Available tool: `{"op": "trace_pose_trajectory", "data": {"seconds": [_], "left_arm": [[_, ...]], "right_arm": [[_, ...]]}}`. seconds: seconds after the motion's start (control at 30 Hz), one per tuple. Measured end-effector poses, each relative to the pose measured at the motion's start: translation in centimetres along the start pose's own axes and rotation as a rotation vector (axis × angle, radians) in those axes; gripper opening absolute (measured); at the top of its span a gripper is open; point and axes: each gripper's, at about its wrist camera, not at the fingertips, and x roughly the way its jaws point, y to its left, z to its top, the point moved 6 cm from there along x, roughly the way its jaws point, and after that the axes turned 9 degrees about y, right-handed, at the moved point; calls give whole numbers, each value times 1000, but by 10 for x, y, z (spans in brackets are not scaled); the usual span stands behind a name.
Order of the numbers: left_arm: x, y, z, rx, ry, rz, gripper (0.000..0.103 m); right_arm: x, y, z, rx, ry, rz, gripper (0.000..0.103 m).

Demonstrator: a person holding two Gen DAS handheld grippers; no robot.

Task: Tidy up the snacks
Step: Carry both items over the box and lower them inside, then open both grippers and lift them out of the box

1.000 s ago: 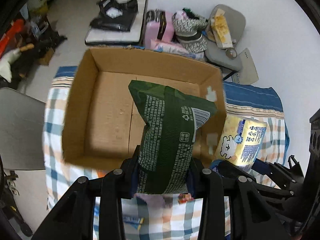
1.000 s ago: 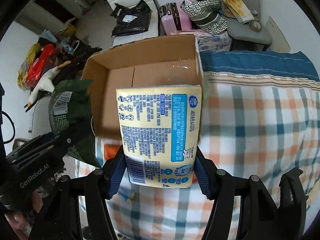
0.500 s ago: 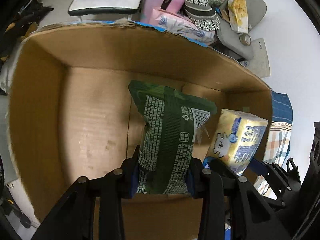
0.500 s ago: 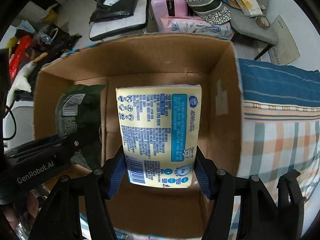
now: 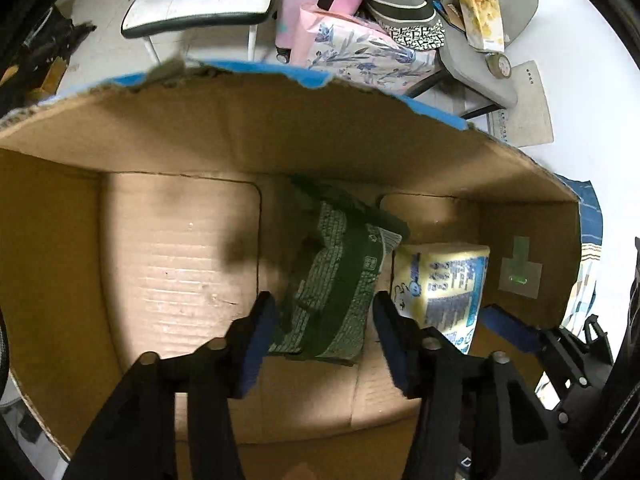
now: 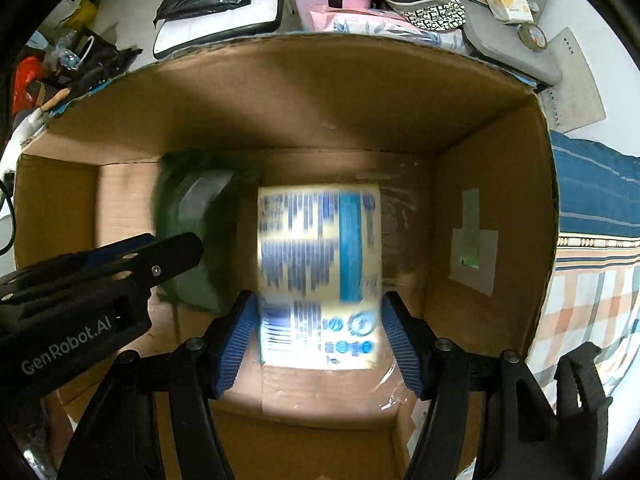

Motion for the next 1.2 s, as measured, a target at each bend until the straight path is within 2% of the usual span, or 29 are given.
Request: {"op": "trace_pose_trajectory", "data": {"seconds": [0.17,0.23,0.3,0.37,0.53,0.73,0.77,0.87,1.07,1.2], "left_arm": [[-19,10,-14,-5,-43,39,74],[-27,16,-24,1,-65,64,90],[-36,21,-37,9,-100,98,94],[-47,26,-51,22,-147,146,94],[-71,34,-84,33,-268,219,94],[-103,36,-132,37,-382,256,94],[-107,37,-139,35,-391,257,94],[-118,37,-159,24,-416,249,94],[-145,32,-200,4,-471,247,94],[-160,26,-220,-16,-494,219,94]], "right_arm": [[-7,-5,-2,3,-20,-12,73],[-12,-6,-5,1,-34,-16,79],[-18,-6,-11,-2,-53,-16,92],[-25,-6,-19,3,-84,-18,103],[-45,-5,-52,36,-175,-34,103],[-70,9,-110,58,-253,-63,103],[-81,19,-129,59,-264,-67,103],[-96,28,-160,53,-289,-63,103],[-135,40,-212,40,-359,-53,103],[-156,45,-237,23,-400,-33,103]]}}
